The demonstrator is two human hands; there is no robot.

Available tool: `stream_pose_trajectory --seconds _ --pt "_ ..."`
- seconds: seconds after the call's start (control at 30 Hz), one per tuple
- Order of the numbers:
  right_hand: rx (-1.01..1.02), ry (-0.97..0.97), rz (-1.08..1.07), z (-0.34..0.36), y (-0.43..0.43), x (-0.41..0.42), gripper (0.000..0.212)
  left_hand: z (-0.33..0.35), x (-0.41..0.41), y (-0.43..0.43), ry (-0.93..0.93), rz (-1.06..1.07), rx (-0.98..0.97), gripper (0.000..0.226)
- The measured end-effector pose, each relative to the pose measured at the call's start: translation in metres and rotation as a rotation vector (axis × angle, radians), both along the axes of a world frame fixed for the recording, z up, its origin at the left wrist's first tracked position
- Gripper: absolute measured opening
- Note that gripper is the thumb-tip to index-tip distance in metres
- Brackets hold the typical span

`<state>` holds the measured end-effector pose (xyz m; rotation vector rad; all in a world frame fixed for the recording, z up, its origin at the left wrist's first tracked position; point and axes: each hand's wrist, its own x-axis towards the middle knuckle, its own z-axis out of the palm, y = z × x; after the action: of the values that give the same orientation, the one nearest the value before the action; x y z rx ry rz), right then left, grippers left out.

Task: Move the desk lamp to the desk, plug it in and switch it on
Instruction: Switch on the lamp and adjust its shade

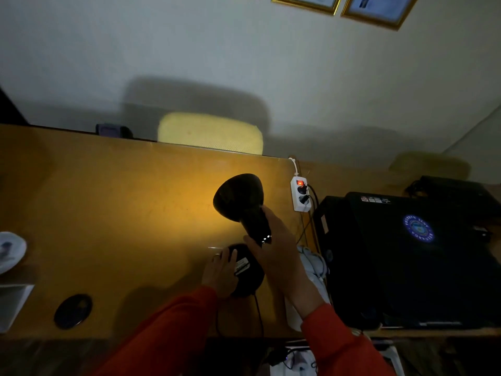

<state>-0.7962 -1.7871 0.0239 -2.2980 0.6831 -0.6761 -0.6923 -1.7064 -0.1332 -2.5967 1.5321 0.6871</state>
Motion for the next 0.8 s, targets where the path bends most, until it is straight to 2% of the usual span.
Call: stream_pose_trajectory --seconds 0.23,0.4,0.6,0.8 --pt "-0.023 -0.003 -0.002 0.000 0.000 0.001 0.068 0.006 0.005 -0.001 0.043 -0.035 0.071 0.078" --pt "-0.006 0.032 0.010 0.003 -0.002 0.002 0.068 0.025 0.009 0.006 0.151 -0.036 0.078 0.067" --pt "0.034 0.110 -0.013 0.016 -0.001 0.002 0.072 0.070 0.017 0.028 0.349 0.070 -0.057 0.049" --pt "-0.071 0.130 -0.053 0.035 0.018 0.000 0.078 0.127 0.027 0.058 0.278 0.121 -0.144 0.049"
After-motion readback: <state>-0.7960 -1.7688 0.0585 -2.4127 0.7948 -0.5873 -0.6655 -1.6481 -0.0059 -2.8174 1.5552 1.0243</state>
